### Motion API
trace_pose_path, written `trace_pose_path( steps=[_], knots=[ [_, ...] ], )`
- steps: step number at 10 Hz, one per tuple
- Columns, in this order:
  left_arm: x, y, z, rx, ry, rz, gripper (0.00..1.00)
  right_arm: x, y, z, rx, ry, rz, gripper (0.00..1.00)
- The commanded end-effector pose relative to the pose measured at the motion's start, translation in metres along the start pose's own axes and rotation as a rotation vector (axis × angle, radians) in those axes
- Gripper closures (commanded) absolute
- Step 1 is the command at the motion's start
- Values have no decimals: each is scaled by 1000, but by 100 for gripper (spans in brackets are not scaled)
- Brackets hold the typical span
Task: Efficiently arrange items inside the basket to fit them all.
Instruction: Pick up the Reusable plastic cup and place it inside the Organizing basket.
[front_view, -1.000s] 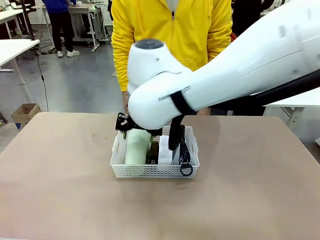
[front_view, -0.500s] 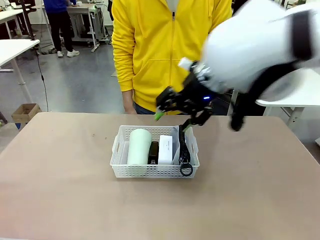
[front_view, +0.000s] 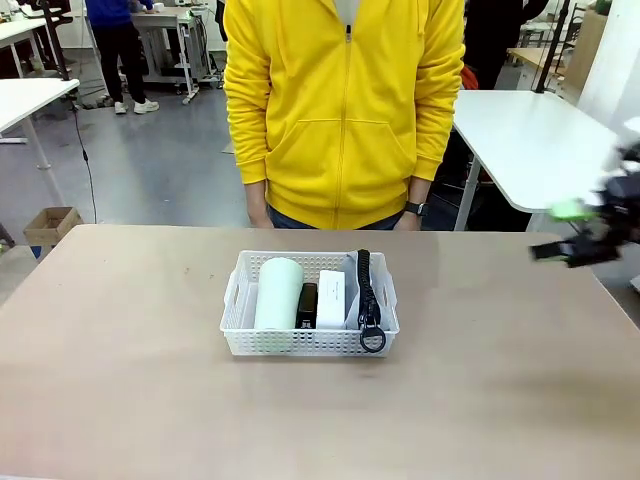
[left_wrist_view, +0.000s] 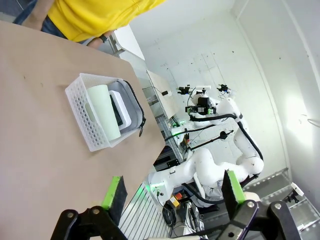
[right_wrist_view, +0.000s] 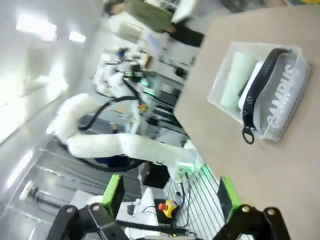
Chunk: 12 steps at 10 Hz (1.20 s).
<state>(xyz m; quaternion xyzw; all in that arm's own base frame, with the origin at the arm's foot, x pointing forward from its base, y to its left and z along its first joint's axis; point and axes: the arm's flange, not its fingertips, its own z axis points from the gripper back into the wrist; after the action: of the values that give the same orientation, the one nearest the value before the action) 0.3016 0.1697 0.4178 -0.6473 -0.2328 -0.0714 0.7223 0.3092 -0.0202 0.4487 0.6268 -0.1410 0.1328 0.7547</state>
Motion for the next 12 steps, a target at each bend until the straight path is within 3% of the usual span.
trace_pose_path(
  steps=[1,4,5,12],
  knots=[
    [0,-3,-2,-1,-12,7,0,-60,-69,-4,112,40,16,0],
    [0,-3,-2,-1,-12,7,0,-78,-124,-16,144,136,65,0],
    [0,-3,-2,-1,-12,7,0,-56,-86,31,178,1,24,0],
    [0,-3,-2,-1,-12,7,0,-56,-86,31,178,1,24,0]
  ],
)
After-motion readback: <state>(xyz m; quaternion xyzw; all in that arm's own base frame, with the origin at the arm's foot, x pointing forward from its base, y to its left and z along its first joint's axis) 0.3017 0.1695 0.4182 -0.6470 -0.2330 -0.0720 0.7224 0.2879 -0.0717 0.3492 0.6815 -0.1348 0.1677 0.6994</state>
